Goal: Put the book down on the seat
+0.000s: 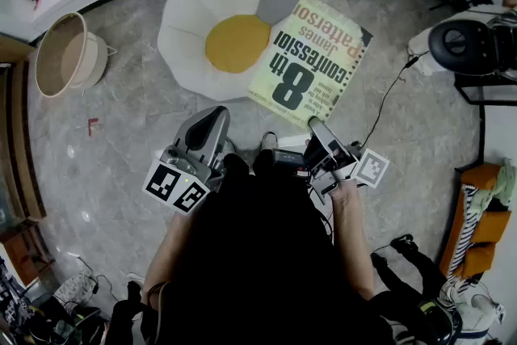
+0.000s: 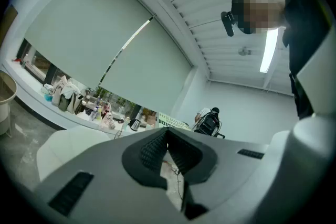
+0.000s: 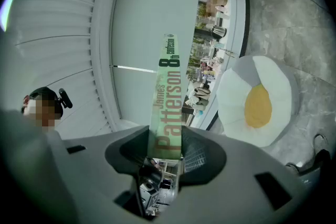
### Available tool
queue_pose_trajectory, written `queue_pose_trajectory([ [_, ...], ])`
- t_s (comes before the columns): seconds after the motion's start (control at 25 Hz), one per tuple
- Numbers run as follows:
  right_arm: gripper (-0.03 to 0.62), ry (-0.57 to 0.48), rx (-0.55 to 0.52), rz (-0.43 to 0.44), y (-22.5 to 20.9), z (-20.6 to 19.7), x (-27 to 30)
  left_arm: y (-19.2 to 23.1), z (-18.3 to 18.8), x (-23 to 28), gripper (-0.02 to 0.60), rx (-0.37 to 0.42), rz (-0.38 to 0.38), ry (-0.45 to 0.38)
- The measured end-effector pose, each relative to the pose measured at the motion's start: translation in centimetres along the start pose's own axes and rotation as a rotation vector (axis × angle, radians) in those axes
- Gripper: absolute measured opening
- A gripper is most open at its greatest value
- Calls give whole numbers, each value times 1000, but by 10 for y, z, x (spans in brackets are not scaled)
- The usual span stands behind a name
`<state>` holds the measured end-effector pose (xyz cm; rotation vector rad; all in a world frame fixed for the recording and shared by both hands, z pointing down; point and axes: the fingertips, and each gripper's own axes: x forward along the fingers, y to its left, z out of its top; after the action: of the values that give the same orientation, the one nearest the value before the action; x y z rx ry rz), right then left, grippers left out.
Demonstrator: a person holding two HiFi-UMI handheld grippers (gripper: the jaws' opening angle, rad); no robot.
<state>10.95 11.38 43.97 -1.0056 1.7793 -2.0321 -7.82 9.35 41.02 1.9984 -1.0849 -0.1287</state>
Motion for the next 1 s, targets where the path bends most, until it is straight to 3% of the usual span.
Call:
queue_pose_trajectory([
  [0.44, 178, 38, 3, 6, 4, 8, -7, -13, -4, 8, 9, 20, 17, 6],
  [0.68, 179, 25, 12, 7, 6, 8, -7, -7, 0, -1, 9, -12, 61, -13],
  [1.0, 179, 45, -1, 15, -1, 13, -12, -8, -8, 1, 9, 3, 111, -10],
])
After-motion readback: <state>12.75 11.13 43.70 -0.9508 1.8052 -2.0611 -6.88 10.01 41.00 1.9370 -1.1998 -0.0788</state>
